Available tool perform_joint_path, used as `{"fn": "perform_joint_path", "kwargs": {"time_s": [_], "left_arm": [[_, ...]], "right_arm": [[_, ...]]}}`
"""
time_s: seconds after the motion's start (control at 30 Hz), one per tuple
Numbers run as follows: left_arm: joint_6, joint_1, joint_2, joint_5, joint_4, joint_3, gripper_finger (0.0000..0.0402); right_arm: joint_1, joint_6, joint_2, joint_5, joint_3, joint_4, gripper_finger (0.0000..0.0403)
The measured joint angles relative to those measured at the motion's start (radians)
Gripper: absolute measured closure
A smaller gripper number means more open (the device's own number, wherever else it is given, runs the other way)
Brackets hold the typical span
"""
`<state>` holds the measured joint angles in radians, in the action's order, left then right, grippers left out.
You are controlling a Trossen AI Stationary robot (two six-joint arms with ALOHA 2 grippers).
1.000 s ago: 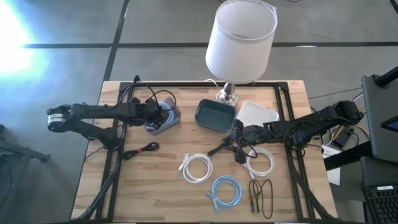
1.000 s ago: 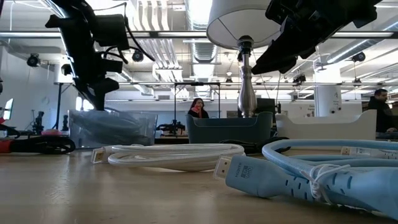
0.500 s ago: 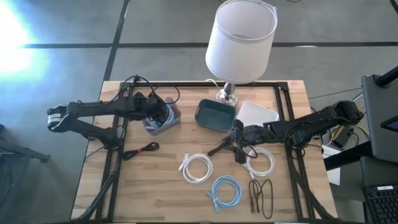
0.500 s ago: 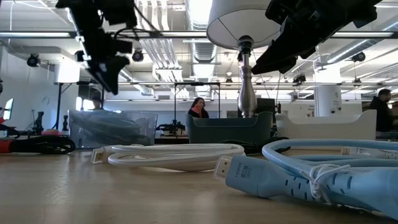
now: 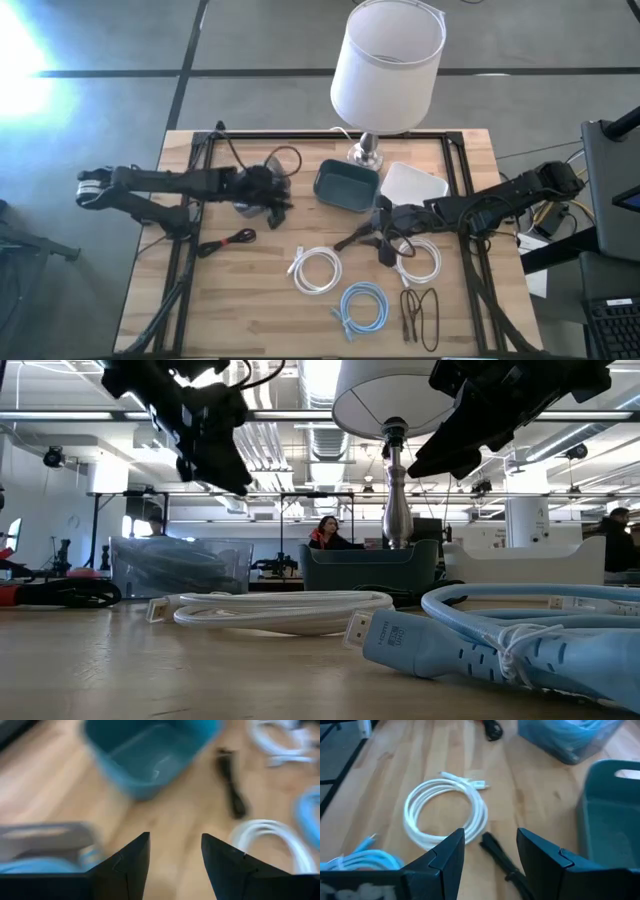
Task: Pick & Place USB Port
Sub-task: Put the blue HDMI cable into the black bin
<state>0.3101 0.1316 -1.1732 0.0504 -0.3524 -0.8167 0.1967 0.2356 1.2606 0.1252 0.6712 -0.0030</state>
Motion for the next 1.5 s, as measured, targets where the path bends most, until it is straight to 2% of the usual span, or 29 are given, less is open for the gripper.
{"fn": "perform_joint_path", "kwargs": {"time_s": [0.13, 0.37, 0.5, 0.73, 1.2, 1.33, 1.5], "left_arm": [[-0.001, -0.049, 0.0, -0.058, 0.167, 0.08, 0.022], [-0.001, -0.103, 0.0, -0.059, 0.298, 0.184, 0.022], [-0.001, -0.114, 0.0, -0.059, 0.319, 0.212, 0.022], [-0.003, -0.115, 0.0, -0.058, 0.318, 0.221, 0.022], [0.002, -0.115, 0.0, -0.058, 0.327, 0.236, 0.022], [0.001, -0.115, 0.0, -0.057, 0.327, 0.236, 0.0221], [0.002, -0.115, 0.0, -0.057, 0.334, 0.239, 0.0221]], "right_arm": [[0.043, 0.0, 0.001, -0.003, 0.0, 0.0, 0.0227], [0.132, 0.001, 0.106, -0.004, 0.01, 0.037, 0.0227], [0.174, 0.013, 0.218, -0.008, 0.041, 0.032, 0.0227], [0.199, 0.102, 0.359, -0.125, 0.14, -0.033, 0.0227], [0.207, 0.097, 0.579, -0.131, 0.361, -0.314, 0.0229], [0.207, 0.09, 0.622, -0.138, 0.422, -0.411, 0.0251], [0.207, 0.028, 0.665, -0.145, 0.487, -0.473, 0.0311]]}}
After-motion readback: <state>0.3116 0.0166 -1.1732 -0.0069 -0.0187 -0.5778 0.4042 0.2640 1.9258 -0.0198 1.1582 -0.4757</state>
